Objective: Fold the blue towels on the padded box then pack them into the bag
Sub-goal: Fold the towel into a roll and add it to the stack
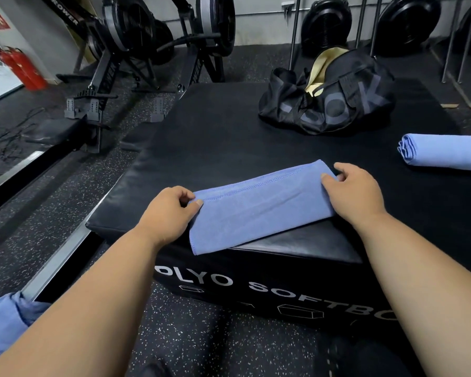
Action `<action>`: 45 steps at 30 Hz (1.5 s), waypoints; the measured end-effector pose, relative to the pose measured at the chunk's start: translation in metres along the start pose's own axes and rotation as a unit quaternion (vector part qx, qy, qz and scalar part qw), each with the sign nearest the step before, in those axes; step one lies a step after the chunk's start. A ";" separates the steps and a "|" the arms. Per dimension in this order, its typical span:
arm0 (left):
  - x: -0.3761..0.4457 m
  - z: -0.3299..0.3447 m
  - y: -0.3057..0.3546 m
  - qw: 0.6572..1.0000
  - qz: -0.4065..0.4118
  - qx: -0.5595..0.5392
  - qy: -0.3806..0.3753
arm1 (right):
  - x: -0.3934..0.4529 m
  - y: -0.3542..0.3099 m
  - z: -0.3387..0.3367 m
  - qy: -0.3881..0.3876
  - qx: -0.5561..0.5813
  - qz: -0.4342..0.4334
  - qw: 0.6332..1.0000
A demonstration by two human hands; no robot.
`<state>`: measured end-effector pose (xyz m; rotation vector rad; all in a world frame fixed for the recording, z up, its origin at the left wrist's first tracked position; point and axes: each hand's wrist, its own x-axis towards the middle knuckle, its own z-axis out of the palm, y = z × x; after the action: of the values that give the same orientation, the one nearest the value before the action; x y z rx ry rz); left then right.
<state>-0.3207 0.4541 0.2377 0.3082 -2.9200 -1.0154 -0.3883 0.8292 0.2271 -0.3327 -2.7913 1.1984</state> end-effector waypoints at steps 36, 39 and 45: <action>0.019 -0.001 -0.004 0.998 -0.041 -0.012 0.043 | 0.018 -0.009 0.011 0.034 -0.041 0.010 0.999; 0.015 0.000 0.001 0.998 -0.040 -0.009 0.046 | 0.018 -0.013 0.001 0.006 -0.122 0.030 0.992; 0.012 -0.001 0.007 0.999 -0.007 0.038 0.012 | 0.013 -0.021 -0.016 -0.088 -0.195 0.049 0.976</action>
<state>-0.3340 0.4566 0.2429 0.3414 -2.9435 -0.8972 -0.4014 0.8300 0.2532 -0.4145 -3.1944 0.7152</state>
